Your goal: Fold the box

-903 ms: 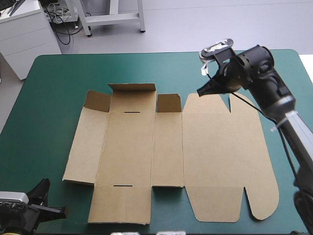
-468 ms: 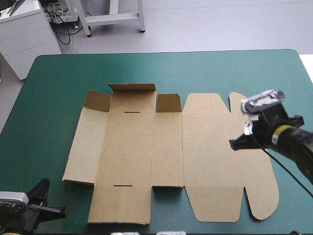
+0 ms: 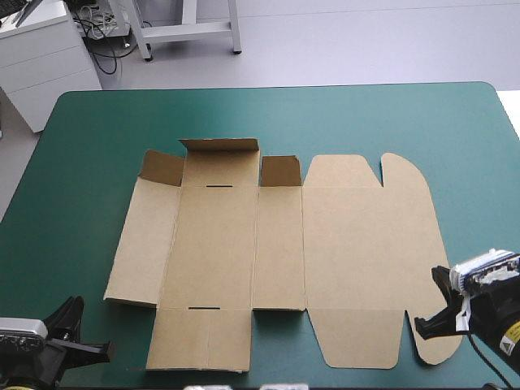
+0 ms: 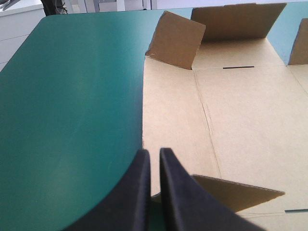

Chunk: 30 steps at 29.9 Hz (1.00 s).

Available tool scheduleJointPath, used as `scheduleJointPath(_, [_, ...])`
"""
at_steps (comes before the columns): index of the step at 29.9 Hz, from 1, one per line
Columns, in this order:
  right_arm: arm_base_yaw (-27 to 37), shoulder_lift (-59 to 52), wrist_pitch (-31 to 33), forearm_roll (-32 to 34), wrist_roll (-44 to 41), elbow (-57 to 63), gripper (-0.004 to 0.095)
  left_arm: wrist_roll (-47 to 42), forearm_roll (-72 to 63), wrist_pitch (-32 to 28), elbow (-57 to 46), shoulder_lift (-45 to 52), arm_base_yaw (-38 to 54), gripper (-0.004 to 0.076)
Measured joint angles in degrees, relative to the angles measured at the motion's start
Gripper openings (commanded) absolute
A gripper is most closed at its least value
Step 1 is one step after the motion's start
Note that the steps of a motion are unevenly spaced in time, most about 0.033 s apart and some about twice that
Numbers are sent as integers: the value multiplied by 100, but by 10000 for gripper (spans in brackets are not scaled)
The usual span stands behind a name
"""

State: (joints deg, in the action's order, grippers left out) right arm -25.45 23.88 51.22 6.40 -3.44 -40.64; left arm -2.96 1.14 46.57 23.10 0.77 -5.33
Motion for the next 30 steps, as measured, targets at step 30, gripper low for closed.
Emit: scheduleJointPath(30, [5, -1619, -35, -722, 780, 795, -18, 0, 239, -297, 776, -828, 0, 432])
